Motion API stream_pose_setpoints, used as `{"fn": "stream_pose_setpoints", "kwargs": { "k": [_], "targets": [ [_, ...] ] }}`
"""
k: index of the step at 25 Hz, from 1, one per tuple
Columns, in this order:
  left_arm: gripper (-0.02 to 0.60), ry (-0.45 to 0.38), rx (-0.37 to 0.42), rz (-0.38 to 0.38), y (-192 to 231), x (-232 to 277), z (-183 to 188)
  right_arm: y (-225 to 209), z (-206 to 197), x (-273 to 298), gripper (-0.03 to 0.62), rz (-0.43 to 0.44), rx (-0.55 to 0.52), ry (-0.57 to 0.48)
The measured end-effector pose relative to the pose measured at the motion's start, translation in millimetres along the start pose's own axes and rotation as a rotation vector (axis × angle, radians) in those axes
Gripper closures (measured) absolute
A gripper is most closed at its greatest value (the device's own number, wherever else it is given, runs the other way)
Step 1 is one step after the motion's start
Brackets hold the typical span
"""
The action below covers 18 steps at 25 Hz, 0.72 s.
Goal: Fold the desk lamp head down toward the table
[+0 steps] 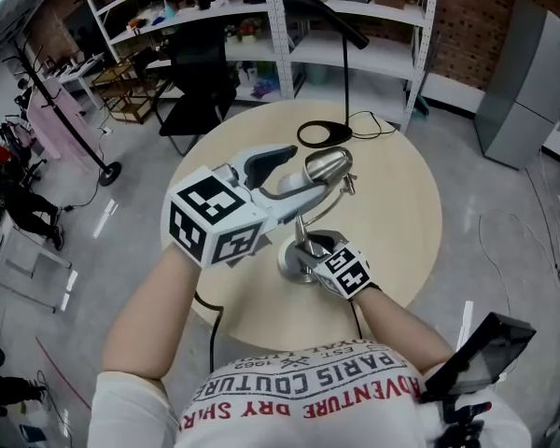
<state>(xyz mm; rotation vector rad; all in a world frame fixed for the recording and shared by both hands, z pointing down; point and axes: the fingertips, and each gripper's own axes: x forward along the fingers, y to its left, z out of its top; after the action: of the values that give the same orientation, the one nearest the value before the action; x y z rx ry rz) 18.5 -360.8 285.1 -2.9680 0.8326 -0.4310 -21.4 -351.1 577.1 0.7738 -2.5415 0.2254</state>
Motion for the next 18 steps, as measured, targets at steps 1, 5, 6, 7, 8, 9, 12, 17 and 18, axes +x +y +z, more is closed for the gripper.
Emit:
{"fn": "stream_pose_setpoints", "kwargs": {
  "k": [1, 5, 6, 7, 8, 9, 12, 17, 18],
  "targets": [
    [0.275, 0.006, -0.010, -0.015, -0.3, 3.5, -0.8, 0.0, -0.2, 0.2, 0.439, 0.000, 0.002, -0.004],
    [0.279, 0.040, -0.006, -0.076, -4.8, 14.1, -4.0, -0.5, -0.9, 0.9, 0.439, 0.001, 0.003, -0.008],
    [0.281, 0.051, 0.007, -0.089, -6.9, 16.0, -4.9, -0.8, -1.3, 1.0, 0.439, 0.001, 0.003, -0.006],
    [0.282, 0.061, 0.021, -0.101, -8.9, 17.9, -5.8, -1.0, -1.7, 1.2, 0.439, 0.000, 0.004, -0.005],
    [0.282, 0.069, 0.031, -0.111, -10.5, 19.8, -6.6, -1.2, -2.0, 1.5, 0.439, 0.000, 0.004, -0.006],
    [0.285, 0.074, 0.037, -0.120, -11.6, 21.7, -7.3, -1.3, -2.3, 1.8, 0.440, 0.000, 0.005, -0.008],
    [0.299, 0.084, 0.052, -0.133, -12.9, 26.0, -8.1, -0.7, -2.4, 1.1, 0.441, 0.001, 0.001, -0.008],
    [0.305, 0.093, 0.055, -0.142, -11.7, 26.7, -7.3, -0.8, -1.7, 1.1, 0.441, 0.005, 0.001, -0.008],
    [0.305, 0.095, 0.055, -0.141, -11.5, 26.7, -7.1, -0.8, -1.3, 0.9, 0.441, 0.005, 0.003, -0.009]
  ]
}}
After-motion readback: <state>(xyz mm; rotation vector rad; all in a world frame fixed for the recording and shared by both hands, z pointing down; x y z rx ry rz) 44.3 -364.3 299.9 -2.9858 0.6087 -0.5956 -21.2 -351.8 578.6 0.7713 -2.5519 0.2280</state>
